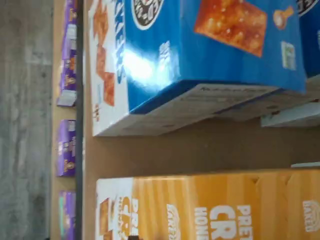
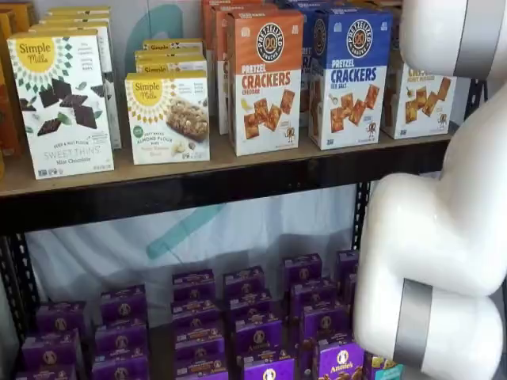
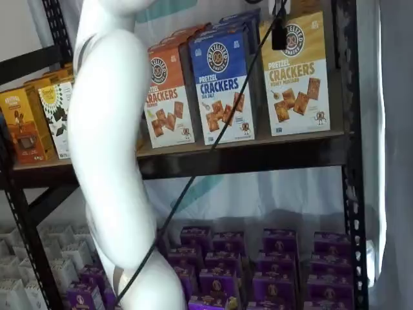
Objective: Retrieve the yellow and white box located on the top shelf, the sixth one from the left
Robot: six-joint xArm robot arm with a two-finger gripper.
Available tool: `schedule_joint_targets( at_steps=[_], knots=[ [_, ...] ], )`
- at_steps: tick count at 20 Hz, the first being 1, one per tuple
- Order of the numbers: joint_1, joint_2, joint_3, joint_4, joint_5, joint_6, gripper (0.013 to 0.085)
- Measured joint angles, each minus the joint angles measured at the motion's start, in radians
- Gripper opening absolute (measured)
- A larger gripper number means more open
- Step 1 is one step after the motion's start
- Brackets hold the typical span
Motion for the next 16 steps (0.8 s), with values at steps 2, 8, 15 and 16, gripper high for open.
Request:
schedule_joint_targets(
  at_steps=[2,8,15,16],
  knots=[
    [0.008,0.015,-0.026,-0.027,0.026,0.005,0.085],
    [0.033,0.054,-0.098,-0.095,0.098,0.02,0.085],
    [0.055,0.07,-0.137,-0.144,0.136,0.031,0.085],
    [0.055,0.069,-0.135,-0.144,0.135,0.031,0.085]
  ],
)
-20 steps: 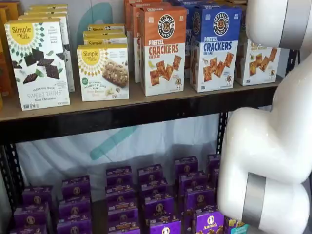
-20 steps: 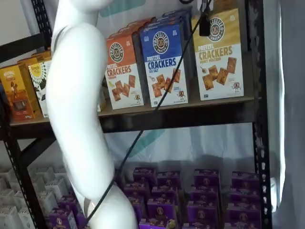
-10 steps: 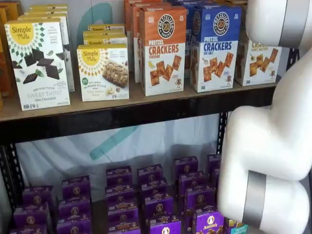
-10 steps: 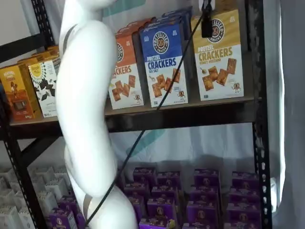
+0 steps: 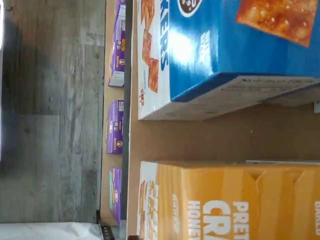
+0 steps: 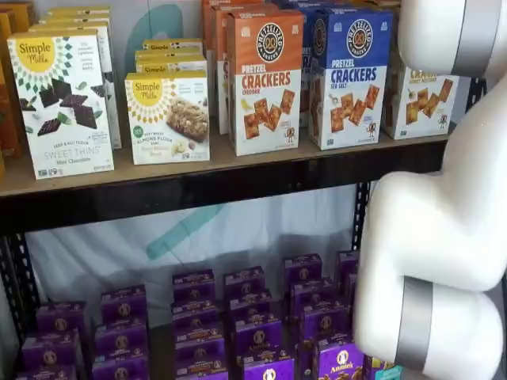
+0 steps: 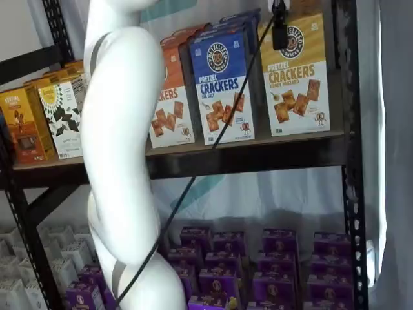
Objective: Retrieve the yellow and white box located on the top shelf, the sixth one from the left
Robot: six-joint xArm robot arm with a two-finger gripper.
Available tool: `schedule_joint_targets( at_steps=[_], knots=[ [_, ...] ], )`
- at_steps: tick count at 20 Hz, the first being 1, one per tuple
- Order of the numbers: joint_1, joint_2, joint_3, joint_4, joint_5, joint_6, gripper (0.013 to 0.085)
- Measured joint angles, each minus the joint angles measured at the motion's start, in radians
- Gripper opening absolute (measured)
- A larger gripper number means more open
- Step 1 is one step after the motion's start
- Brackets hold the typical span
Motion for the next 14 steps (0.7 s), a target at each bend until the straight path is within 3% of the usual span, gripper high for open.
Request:
schedule_joint_targets(
  at_steps=[14],
  knots=[
    [0.015,-0.059,0.081,-0.029,-0.056,-0.004,0.085]
  ],
)
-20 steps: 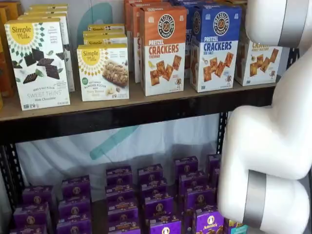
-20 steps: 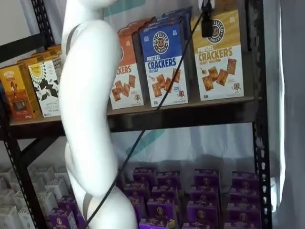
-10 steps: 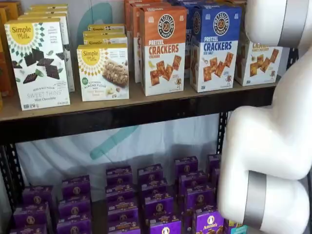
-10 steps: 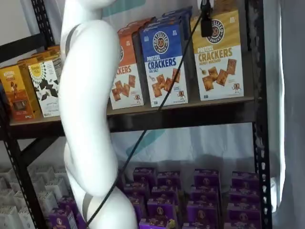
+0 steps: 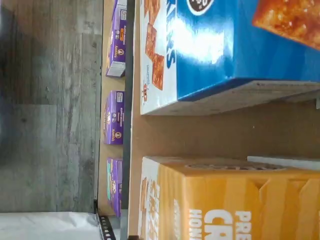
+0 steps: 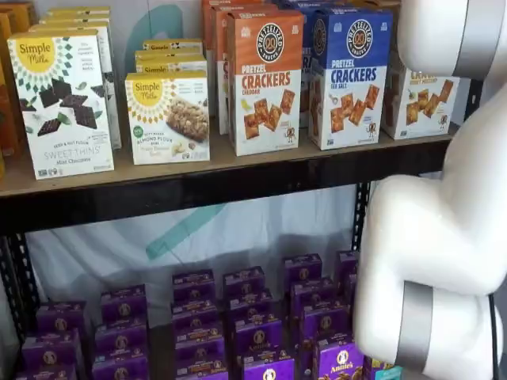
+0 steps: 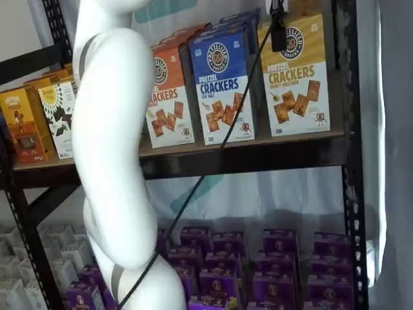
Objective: Retrieve the yellow and white box located on the top shelf, the sixth one from the left
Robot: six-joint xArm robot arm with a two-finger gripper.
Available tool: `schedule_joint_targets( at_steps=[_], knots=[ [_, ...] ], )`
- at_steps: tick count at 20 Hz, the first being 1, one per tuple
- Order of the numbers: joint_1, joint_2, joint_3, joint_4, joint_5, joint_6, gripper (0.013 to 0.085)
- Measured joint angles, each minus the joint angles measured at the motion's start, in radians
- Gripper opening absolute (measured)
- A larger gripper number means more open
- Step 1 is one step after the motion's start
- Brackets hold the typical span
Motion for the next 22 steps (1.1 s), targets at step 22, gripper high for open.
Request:
schedule_joint_targets(
  at_steps=[22],
  knots=[
    [0.006,-0.023,0.026,-0.014,-0.017,-0.002,0.061]
  ],
)
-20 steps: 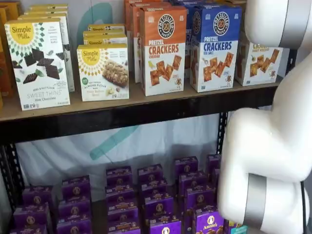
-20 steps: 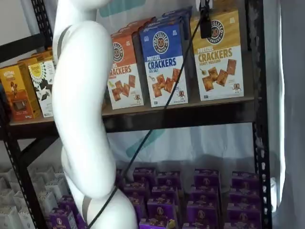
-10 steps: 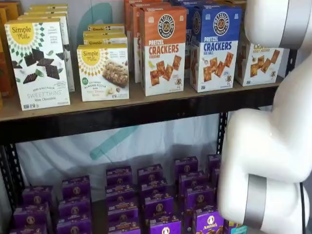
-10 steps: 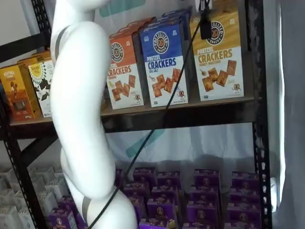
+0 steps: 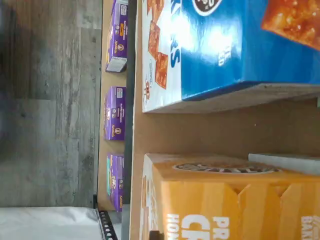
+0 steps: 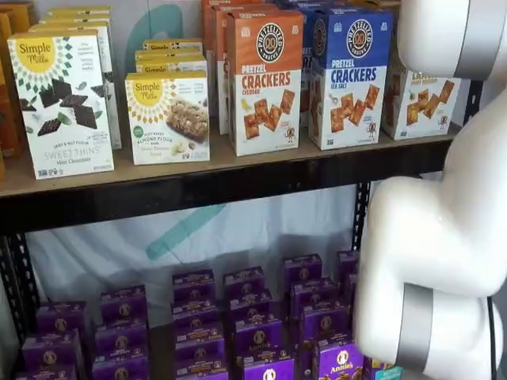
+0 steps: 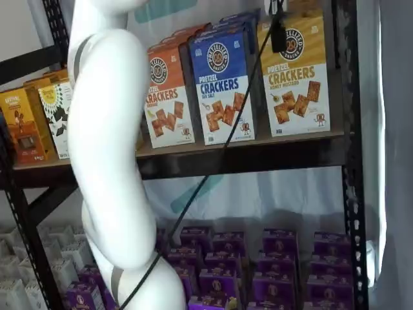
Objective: Retrieve the yellow and white box located on the top shelf, the sixth one from the left
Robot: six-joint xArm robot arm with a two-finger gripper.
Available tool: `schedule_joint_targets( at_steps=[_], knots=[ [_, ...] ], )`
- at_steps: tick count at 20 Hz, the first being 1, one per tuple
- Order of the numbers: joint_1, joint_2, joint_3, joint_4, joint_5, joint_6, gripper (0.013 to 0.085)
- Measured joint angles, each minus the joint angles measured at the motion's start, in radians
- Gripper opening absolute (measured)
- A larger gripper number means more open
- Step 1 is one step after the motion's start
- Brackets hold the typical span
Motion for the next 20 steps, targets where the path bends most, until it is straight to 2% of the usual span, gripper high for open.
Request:
schedule_joint_targets(
  at_steps=[12,20],
  knots=[
    [-0.026,-0.02,-0.02,0.016,0.04,-0.014,0.061],
    [-0.076,-0.063,-0.022,0.036,0.126,-0.042,0.061]
  ],
)
